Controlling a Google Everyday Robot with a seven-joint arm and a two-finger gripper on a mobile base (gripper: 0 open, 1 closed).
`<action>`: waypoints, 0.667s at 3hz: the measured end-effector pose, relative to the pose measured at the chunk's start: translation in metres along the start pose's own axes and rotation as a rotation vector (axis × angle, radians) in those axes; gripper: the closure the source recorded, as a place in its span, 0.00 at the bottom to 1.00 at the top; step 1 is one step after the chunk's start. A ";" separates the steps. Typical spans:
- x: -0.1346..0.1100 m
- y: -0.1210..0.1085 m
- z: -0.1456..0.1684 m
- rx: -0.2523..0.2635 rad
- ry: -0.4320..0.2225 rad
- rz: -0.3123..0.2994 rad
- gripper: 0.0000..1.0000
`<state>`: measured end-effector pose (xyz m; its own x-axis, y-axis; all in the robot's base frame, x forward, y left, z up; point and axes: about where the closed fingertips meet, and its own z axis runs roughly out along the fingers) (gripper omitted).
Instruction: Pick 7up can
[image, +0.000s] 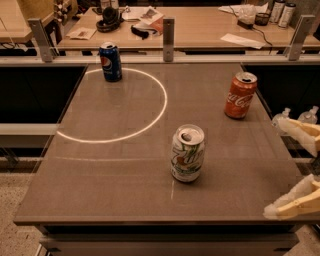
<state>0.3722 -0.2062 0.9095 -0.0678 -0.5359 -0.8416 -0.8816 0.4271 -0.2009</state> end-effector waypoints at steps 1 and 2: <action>-0.011 0.012 0.006 -0.003 -0.143 0.011 0.00; -0.011 0.024 0.013 0.002 -0.206 0.038 0.00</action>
Offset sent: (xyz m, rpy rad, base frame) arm -0.0219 0.0310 -0.0136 0.2832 -0.0659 0.0009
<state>0.3583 -0.1807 0.9073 -0.0036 -0.3590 -0.9333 -0.8793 0.4456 -0.1681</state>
